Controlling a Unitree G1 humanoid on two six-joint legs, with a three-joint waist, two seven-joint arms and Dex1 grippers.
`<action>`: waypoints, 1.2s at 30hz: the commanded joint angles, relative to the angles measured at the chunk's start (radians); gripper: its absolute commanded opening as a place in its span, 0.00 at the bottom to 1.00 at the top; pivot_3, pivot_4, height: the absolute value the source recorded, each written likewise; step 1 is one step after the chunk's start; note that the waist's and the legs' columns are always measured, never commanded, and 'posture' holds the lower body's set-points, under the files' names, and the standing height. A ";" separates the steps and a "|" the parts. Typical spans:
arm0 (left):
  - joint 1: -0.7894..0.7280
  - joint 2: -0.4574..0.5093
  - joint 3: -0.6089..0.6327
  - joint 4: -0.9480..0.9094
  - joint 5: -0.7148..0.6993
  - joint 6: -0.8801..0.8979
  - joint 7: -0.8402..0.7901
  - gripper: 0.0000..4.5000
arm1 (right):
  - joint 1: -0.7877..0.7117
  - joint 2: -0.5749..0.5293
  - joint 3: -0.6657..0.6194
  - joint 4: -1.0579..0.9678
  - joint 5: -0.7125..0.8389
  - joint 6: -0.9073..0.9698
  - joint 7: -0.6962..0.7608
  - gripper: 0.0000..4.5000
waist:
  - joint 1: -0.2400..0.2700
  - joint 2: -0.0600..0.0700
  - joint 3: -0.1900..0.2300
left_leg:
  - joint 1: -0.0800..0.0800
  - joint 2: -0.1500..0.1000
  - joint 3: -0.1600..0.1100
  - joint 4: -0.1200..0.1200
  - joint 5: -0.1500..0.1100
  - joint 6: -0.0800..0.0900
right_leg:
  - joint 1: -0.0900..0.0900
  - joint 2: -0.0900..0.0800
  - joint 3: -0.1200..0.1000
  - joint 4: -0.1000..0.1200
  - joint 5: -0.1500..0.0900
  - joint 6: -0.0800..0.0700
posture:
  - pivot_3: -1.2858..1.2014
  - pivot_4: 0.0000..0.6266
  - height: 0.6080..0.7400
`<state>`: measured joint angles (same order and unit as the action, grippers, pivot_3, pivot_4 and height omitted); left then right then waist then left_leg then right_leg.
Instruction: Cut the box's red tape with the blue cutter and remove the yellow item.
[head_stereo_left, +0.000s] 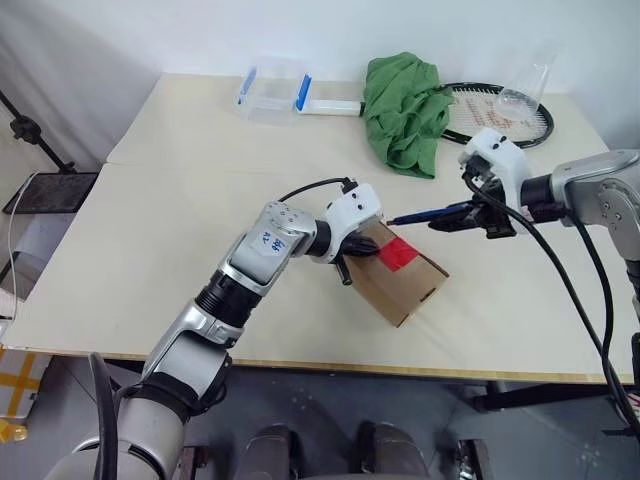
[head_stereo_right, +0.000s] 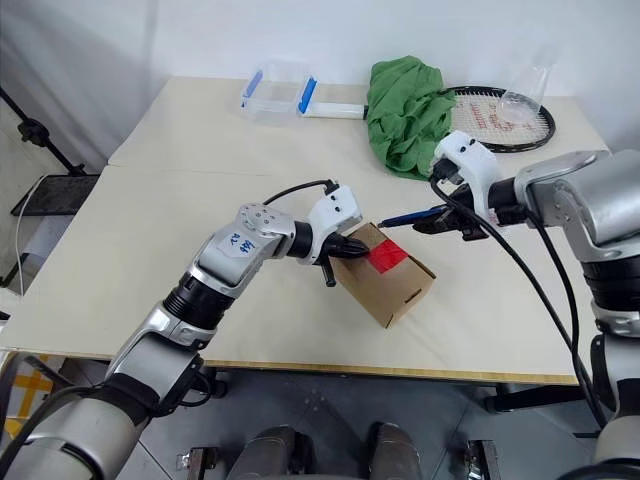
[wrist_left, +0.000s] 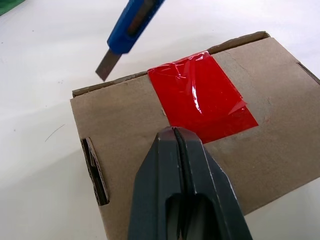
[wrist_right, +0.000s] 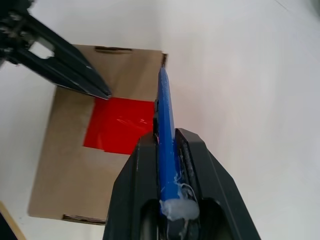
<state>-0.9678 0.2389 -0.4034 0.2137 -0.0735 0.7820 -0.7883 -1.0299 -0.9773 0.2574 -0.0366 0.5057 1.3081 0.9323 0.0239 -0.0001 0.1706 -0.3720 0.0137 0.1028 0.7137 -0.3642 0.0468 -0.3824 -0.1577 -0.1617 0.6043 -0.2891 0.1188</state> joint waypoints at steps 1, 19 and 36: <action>0.041 0.007 -0.044 0.058 0.040 0.033 0.012 0.01 | 0.010 -0.022 -0.005 -0.031 -0.006 -0.010 0.024 0.03 | 0.000 0.000 0.000 | 0.000 0.000 0.000 0.000 0.000 0.000 | 0.000 0.000 0.000 0.000 0.000 0.000 | 0.52 0.24 1.00; 0.054 0.011 -0.045 0.035 0.039 0.044 0.015 0.01 | 0.018 -0.029 -0.038 -0.059 -0.004 -0.002 0.028 0.03 | 0.000 0.000 0.000 | 0.000 0.000 0.000 -0.001 0.000 0.000 | 0.000 -0.001 0.000 -0.002 0.000 0.000 | 0.52 0.24 1.00; 0.073 0.029 -0.056 -0.010 0.036 0.068 0.011 0.01 | 0.021 0.029 -0.039 -0.025 -0.020 -0.034 -0.002 0.03 | -0.003 0.001 0.001 | 0.000 0.000 0.000 -0.004 0.000 0.000 | 0.000 0.001 0.000 -0.004 0.000 0.000 | 0.52 0.24 1.00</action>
<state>-0.9399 0.2511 -0.4030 0.1615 -0.0734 0.7938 -0.7767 -1.0047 -0.9514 0.2372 -0.0663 0.5004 1.2962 0.9379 0.0209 0.0008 0.1713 -0.3718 0.0142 0.1028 0.7094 -0.3642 0.0468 -0.3823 -0.1560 -0.1620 0.6005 -0.2890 0.1190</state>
